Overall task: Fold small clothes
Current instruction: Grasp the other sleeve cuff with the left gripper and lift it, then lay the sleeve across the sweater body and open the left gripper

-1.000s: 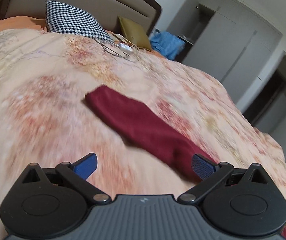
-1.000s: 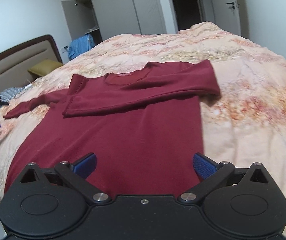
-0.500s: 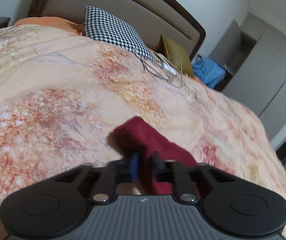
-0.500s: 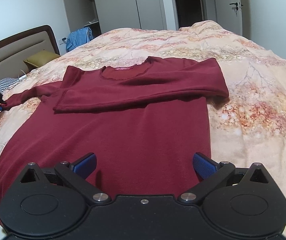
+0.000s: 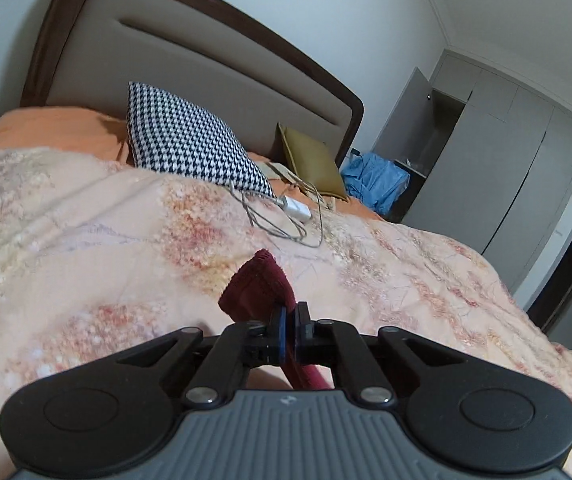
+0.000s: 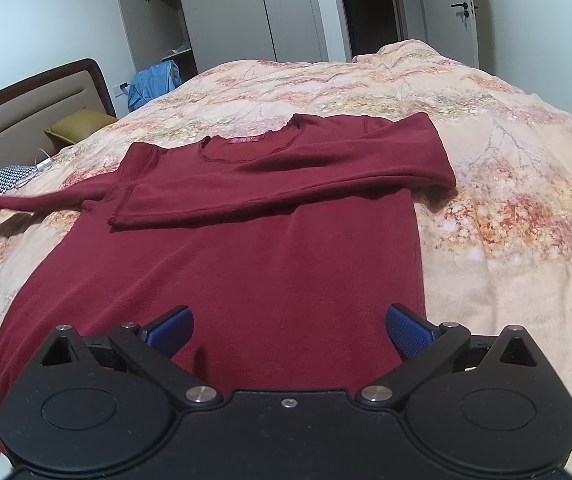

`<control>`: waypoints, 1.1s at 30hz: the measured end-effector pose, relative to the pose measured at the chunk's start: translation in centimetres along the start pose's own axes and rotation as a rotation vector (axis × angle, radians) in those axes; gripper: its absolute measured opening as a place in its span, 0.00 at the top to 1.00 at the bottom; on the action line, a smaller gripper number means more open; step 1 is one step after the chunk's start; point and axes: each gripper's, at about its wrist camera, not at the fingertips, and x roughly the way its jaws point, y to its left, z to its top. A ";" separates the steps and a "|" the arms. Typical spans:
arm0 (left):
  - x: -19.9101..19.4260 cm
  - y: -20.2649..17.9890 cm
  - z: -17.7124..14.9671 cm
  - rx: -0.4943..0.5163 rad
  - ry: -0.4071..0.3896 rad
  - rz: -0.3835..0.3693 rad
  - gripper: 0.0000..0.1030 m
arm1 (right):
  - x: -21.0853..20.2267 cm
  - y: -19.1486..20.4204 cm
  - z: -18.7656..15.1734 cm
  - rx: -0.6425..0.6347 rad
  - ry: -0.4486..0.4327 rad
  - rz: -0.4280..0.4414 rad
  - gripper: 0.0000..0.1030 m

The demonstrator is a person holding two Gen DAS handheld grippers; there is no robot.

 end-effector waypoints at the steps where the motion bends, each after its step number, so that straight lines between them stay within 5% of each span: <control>1: -0.4 -0.2 -0.1 -0.012 -0.002 -0.011 0.96 | -0.2 0.0 0.0 0.002 -0.002 0.003 0.01; 5: -3.0 -3.1 0.5 0.037 -0.050 -0.115 0.96 | -1.2 -0.3 0.3 0.003 -0.026 0.014 0.01; 12: -11.2 -13.9 1.3 0.277 -0.139 -0.399 0.96 | -2.6 -1.7 0.2 0.038 -0.063 0.022 0.01; 20: -18.8 -25.8 -5.5 0.584 -0.109 -0.647 0.96 | -4.1 -3.9 0.2 0.087 -0.108 0.039 0.01; 26: -21.7 -31.8 -15.4 0.762 0.069 -0.814 0.96 | -5.2 -6.6 0.3 0.116 -0.129 0.003 0.01; 33: -20.9 -33.4 -25.7 0.821 0.329 -0.833 0.96 | -6.7 -9.9 0.2 0.151 -0.142 -0.065 0.01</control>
